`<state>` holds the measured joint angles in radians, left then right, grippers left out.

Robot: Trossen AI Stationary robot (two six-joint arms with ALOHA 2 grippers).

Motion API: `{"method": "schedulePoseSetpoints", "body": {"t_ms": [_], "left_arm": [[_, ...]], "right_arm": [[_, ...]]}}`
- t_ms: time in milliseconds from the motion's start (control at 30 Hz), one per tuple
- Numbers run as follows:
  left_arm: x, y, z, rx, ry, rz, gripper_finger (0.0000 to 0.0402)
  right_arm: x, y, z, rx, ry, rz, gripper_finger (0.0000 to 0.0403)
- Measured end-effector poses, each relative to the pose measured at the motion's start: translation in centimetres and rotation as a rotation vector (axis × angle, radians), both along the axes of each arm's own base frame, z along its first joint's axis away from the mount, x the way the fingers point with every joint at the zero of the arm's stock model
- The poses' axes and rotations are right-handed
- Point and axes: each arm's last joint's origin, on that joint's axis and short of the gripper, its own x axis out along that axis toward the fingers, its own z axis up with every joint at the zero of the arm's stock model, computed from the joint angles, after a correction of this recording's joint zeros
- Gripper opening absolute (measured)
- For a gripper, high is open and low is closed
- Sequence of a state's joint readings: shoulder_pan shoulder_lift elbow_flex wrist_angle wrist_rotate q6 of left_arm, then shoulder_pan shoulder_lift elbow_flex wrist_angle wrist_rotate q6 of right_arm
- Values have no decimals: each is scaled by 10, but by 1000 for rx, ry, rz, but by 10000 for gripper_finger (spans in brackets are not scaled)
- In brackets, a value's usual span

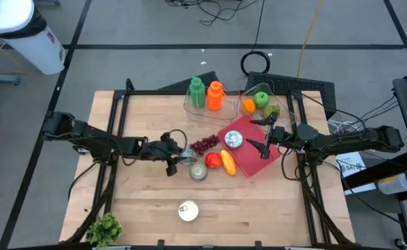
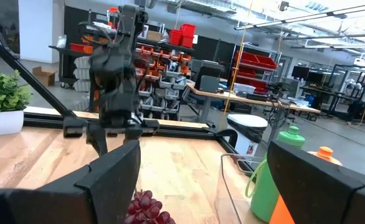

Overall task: Pick & Place Food Item
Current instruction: Put the green tuna can into the pink bin

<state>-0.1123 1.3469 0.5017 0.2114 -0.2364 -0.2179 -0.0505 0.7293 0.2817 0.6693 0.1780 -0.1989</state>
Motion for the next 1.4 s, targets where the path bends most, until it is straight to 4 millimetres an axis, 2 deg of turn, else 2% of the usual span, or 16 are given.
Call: {"method": "schedulePoseSetpoints", "body": {"t_ms": [100,233,400,567,700,867,967,1200,1400], "left_arm": [[1,0,24,9,-118,-11,159],[-1,1,45,93,-233,-27,159],[4,2,69,219,-438,-68,159],[17,5,68,240,-536,-132,159],[36,6,64,265,-499,-173,159],[61,5,72,297,-526,-265,159],[64,6,73,327,-489,-283,159],[65,9,72,340,-468,-286,159],[65,10,71,360,-449,-291,159]], "right_arm": [[0,0,0,18,-4,3,329],[3,1,2,67,-10,55,329],[21,3,7,146,18,170,329],[47,3,1,194,63,202,329],[68,2,-2,221,62,206,329],[88,4,-9,235,75,275,329],[98,9,-10,239,66,318,329],[105,16,-13,192,62,328,329],[104,17,-14,202,100,351,329]]}}
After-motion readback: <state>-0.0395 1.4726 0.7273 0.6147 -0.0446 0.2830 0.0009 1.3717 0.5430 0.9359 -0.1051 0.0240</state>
